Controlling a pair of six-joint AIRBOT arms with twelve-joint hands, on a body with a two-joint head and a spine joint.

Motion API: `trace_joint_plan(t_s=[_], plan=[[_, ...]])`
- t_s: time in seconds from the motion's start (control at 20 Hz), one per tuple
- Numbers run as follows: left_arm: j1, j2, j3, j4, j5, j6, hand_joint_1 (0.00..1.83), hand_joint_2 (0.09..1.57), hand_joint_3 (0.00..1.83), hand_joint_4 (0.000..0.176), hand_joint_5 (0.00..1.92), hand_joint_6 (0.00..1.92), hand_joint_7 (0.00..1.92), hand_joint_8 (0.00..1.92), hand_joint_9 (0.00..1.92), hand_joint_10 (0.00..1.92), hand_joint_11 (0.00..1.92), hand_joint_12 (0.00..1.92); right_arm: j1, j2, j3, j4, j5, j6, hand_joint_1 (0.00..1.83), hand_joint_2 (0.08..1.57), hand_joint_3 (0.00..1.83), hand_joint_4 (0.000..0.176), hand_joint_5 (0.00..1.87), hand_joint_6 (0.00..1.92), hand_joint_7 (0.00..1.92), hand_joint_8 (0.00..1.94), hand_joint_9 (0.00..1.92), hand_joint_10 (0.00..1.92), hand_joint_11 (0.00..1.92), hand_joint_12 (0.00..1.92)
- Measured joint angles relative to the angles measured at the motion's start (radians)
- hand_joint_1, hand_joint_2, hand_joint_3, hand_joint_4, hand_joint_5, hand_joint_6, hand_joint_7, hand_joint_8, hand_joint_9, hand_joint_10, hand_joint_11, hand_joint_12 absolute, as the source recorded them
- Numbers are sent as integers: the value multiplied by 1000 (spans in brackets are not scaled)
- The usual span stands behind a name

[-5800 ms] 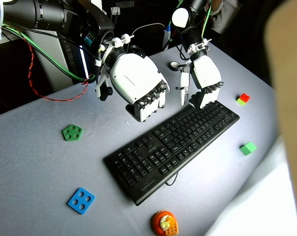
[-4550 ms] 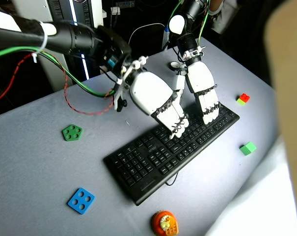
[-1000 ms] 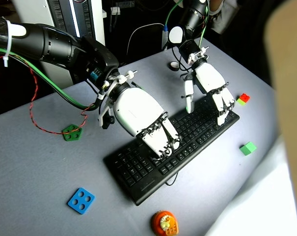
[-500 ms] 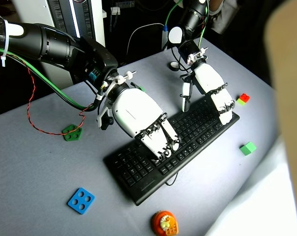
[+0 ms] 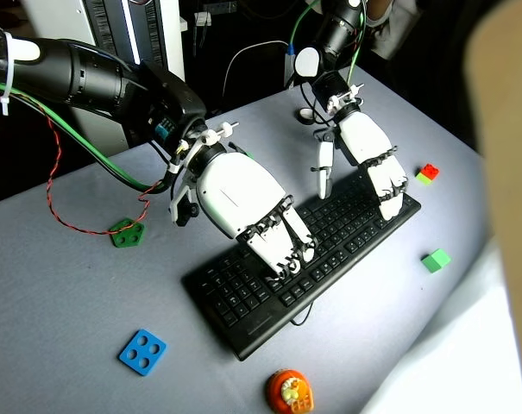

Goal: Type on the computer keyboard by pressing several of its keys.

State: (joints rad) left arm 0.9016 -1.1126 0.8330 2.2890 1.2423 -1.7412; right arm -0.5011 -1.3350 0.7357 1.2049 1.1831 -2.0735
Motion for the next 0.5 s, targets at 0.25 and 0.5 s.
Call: trace_joint_plan(t_s=[0.25, 0.5], plan=[[0, 0, -1, 0, -2, 0, 515, 1231, 0, 27, 114, 14, 209, 7, 32, 508, 0, 1069, 0, 12, -7, 0, -1, -4, 546, 1160, 453, 0, 285, 643, 626, 7, 337, 882, 0, 1639], [0, 0, 5, -1, 2, -3, 1084, 1005, 0, 79, 120, 4, 177, 0, 0, 513, 0, 891, 0, 21, -20, 2, -3, -11, 529, 1169, 472, 0, 257, 669, 624, 5, 309, 921, 0, 1655]])
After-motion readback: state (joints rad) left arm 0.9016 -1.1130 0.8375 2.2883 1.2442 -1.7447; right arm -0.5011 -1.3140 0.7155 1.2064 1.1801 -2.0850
